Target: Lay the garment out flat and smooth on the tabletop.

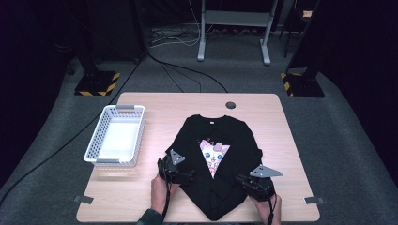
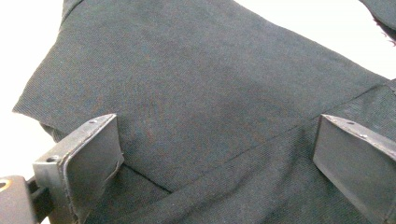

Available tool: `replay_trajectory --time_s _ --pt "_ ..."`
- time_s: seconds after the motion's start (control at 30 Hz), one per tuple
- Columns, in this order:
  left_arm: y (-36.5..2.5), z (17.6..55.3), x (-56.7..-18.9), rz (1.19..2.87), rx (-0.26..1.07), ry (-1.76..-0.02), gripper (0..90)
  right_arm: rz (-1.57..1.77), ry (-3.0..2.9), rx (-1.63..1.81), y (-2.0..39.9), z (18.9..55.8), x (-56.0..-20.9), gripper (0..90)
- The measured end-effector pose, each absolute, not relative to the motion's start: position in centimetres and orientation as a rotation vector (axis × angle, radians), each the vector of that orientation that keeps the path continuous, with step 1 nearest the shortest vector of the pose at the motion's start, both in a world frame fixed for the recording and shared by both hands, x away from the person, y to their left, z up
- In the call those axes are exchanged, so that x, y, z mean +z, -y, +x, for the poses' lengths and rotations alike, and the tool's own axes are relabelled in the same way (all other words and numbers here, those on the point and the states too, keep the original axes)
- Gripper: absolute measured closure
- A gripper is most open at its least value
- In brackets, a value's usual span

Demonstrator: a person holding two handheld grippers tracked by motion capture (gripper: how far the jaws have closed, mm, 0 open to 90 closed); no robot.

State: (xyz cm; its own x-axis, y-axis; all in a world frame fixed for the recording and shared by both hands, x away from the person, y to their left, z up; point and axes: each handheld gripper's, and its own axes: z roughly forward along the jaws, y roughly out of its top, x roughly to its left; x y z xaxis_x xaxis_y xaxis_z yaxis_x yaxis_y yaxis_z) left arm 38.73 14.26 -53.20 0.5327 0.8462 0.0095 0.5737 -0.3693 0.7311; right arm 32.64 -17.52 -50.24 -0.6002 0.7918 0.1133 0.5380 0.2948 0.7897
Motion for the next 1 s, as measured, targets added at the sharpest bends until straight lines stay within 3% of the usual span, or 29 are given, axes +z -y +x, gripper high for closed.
replay_trajectory --time_s 1.0 --pt "-14.3 38.8 -53.2 2.084 0.502 -1.15 1.5 1.257 -2.215 1.202 19.9 31.1 -50.7 80.6"
